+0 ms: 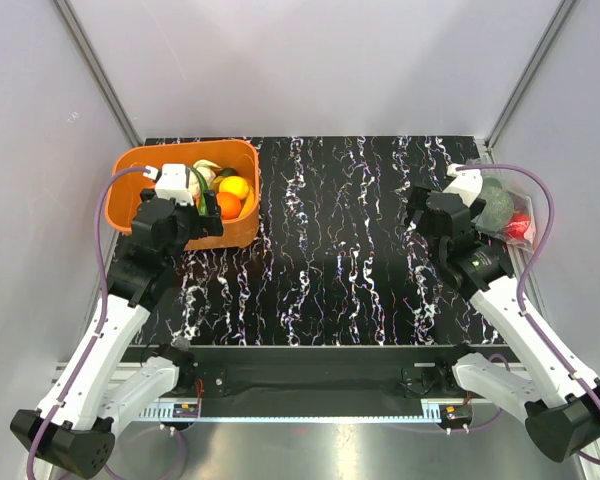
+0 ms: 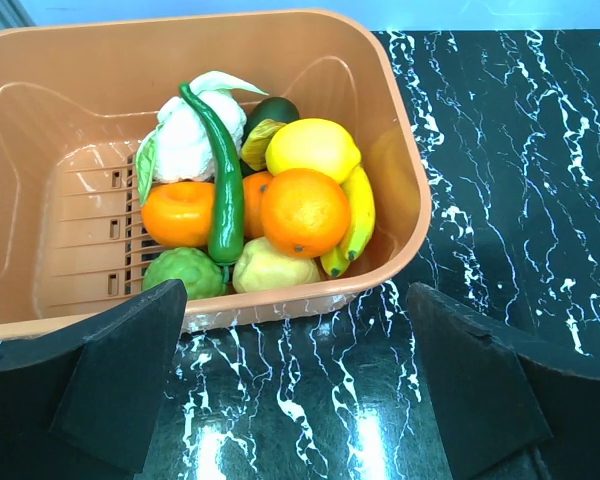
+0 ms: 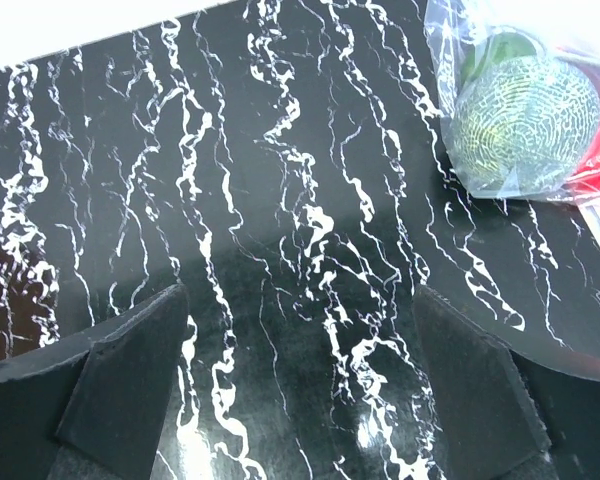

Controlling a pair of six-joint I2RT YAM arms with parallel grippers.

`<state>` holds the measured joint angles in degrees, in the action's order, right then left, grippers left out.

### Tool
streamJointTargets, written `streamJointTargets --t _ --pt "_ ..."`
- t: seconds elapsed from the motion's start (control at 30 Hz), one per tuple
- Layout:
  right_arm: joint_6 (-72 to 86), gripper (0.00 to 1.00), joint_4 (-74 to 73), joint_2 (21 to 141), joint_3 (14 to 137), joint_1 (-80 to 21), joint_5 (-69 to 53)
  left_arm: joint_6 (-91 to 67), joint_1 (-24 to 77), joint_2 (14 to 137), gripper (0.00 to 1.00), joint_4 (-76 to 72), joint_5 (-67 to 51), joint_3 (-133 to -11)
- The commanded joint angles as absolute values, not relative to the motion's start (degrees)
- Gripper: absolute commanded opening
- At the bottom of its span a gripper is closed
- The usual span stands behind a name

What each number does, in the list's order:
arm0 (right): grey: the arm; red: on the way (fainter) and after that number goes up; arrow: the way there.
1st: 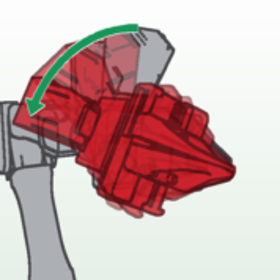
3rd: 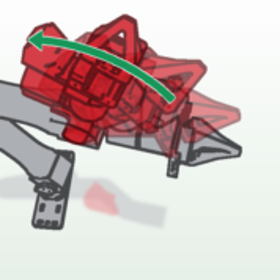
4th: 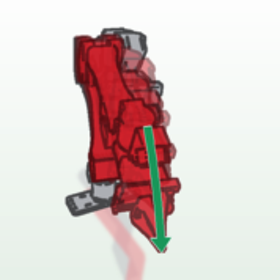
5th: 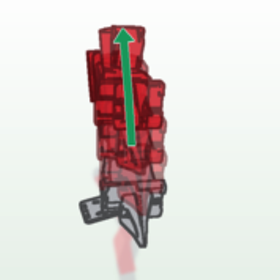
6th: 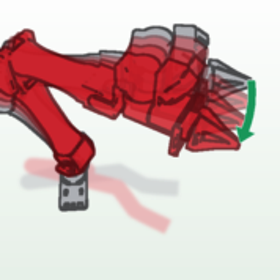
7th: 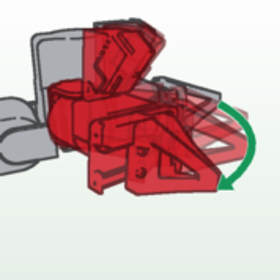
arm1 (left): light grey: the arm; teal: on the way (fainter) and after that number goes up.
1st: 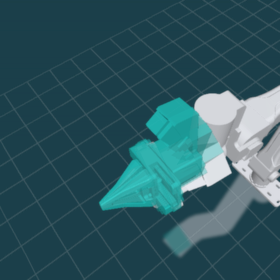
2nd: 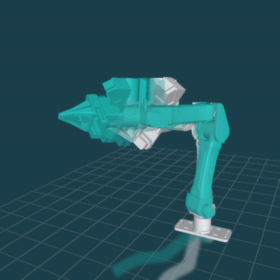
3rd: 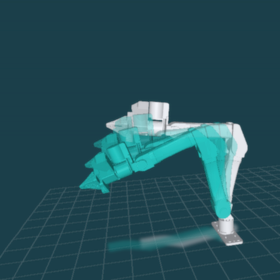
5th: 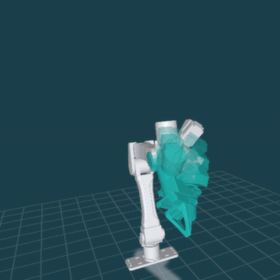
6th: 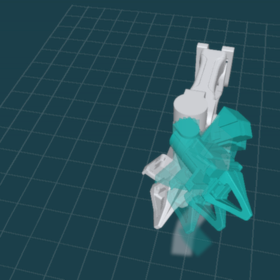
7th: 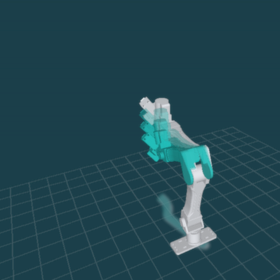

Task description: Open the zip-top bag and remove the fake food

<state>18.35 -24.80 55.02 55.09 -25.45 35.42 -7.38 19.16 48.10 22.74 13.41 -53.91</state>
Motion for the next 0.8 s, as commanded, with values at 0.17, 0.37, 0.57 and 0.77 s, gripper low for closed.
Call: streamJointTargets --t 0.17,0.37,0.57,0.77 --pt "17.14 1.00 -27.15 54.49 57.83 -24.70 34.28 -7.65 19.42 47.90 0.99 21.27 15.03 -55.90" --pt "15.38 1.00 -27.33 54.23 59.85 -24.00 36.03 -7.21 19.42 47.55 0.99 20.65 12.84 -55.28" --pt "13.09 1.00 -25.76 59.14 61.44 -17.33 33.85 -6.68 19.34 47.29 0.99 19.60 5.71 -54.58" --pt "12.40 1.00 -22.77 72.48 68.27 -5.28 31.54 -6.59 19.42 46.93 0.99 19.95 5.89 -54.58"
